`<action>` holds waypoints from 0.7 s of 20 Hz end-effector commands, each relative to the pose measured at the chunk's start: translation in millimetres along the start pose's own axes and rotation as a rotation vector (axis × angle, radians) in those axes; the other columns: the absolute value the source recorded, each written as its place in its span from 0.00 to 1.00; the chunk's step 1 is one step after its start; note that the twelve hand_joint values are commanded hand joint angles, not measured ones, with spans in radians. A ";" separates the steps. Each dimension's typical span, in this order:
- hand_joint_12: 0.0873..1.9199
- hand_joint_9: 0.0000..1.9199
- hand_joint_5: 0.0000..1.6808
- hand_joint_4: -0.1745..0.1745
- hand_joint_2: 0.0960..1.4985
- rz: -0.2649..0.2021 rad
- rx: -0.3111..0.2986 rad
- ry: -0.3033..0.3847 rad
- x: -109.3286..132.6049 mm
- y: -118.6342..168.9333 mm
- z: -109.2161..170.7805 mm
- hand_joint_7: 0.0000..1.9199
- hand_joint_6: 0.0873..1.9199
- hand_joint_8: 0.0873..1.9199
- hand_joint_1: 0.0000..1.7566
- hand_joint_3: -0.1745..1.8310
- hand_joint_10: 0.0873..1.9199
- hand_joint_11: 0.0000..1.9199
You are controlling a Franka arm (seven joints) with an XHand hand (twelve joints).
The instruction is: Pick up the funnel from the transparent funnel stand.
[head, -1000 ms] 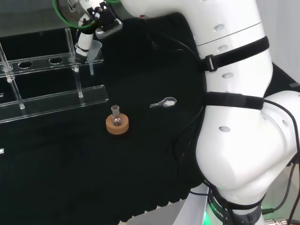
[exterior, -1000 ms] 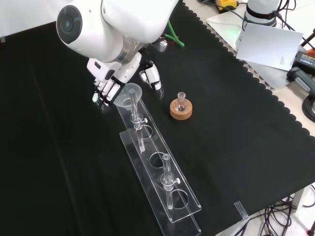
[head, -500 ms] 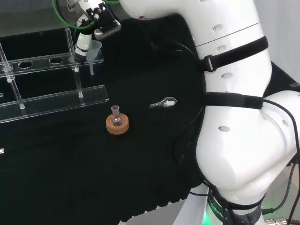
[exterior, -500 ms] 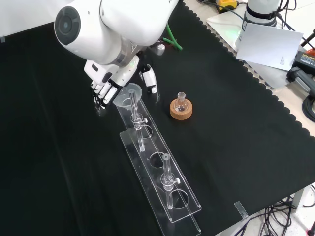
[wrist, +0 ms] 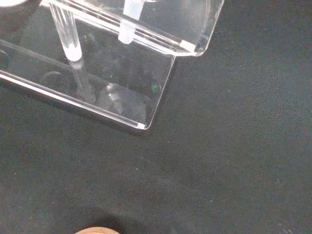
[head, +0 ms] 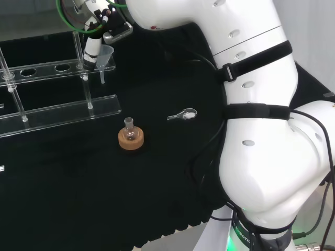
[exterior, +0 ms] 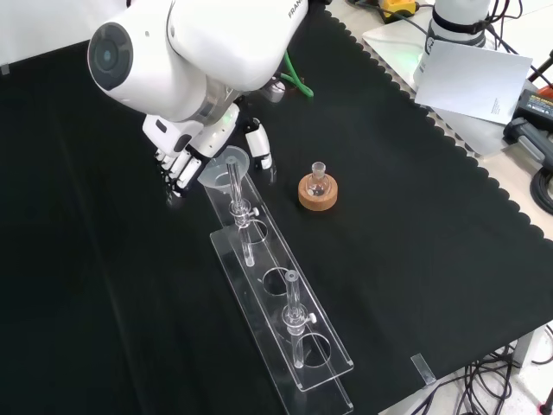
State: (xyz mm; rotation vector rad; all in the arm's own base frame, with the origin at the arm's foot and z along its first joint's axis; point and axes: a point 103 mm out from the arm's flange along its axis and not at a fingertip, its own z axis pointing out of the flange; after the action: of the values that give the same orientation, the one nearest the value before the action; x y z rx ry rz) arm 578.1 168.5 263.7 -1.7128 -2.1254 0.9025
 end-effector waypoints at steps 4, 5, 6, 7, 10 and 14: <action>0.81 0.05 0.08 0.44 0.42 0.003 0.008 -0.005 -7.0 0.2 1.0 0.09 0.00 0.31 0.38 0.10 0.45 0.00; 0.81 0.06 0.09 0.44 0.42 0.006 0.008 -0.006 -8.4 0.3 1.6 0.09 0.00 0.31 0.38 0.10 0.45 0.00; 0.82 0.06 0.10 0.44 0.42 0.008 0.009 -0.005 -8.8 0.7 1.8 0.10 0.00 0.32 0.38 0.10 0.44 0.00; 0.82 0.07 0.11 0.45 0.43 0.009 0.010 -0.003 -10.0 1.0 2.5 0.12 0.00 0.31 0.38 0.10 0.44 0.00; 0.83 0.13 0.14 0.45 0.43 0.013 0.011 0.005 -11.6 2.7 3.5 0.16 0.00 0.31 0.38 0.11 0.42 0.00; 0.84 0.19 0.18 0.45 0.43 0.012 0.007 0.010 -12.0 3.8 3.6 0.22 0.00 0.29 0.39 0.11 0.39 0.00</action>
State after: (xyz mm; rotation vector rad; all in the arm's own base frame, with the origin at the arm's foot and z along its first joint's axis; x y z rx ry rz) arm 581.9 156.9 261.5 -1.7232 -2.1056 0.9085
